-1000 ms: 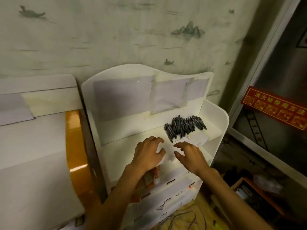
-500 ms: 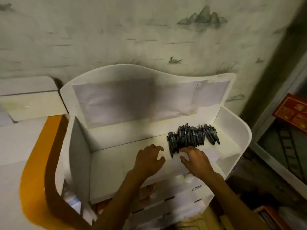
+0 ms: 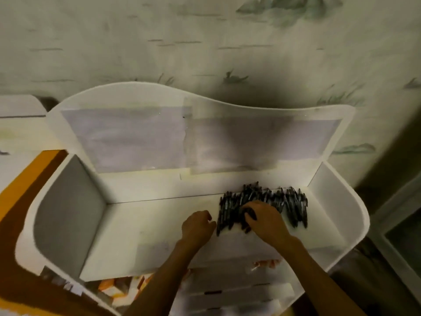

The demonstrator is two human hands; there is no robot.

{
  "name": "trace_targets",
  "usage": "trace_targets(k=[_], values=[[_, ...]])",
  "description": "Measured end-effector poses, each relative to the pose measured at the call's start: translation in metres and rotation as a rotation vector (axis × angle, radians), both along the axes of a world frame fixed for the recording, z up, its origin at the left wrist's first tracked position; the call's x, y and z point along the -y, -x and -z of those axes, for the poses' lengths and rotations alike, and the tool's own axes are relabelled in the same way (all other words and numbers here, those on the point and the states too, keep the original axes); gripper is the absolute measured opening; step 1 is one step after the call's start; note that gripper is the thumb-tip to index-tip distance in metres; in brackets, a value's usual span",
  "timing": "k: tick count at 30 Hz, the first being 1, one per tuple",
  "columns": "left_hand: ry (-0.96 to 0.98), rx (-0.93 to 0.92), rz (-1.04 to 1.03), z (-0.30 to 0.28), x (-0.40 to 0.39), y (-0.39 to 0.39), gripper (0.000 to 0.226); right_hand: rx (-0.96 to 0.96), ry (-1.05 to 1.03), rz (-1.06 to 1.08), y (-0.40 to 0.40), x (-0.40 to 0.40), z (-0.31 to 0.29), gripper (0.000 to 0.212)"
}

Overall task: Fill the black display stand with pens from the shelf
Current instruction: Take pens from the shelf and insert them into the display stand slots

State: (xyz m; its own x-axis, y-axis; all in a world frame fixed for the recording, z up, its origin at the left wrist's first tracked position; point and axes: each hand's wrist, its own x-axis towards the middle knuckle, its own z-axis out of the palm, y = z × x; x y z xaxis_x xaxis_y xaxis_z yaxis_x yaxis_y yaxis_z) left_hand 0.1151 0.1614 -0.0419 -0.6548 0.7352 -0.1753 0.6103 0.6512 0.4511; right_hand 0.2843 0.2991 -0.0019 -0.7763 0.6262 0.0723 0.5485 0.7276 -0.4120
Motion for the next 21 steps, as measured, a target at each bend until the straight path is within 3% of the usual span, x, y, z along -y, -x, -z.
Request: trace_targets(k=[9,21], values=[[-0.036,-0.014,-0.181,0.013,-0.031,-0.003,0.032,-0.02,0.015,-0.027,-0.007,-0.035,0.013,0.027],[0.145,-0.088,-0.243,0.012,-0.054,0.004,0.038,-0.079,0.023,-0.074,-0.014,-0.052,0.022,0.025]])
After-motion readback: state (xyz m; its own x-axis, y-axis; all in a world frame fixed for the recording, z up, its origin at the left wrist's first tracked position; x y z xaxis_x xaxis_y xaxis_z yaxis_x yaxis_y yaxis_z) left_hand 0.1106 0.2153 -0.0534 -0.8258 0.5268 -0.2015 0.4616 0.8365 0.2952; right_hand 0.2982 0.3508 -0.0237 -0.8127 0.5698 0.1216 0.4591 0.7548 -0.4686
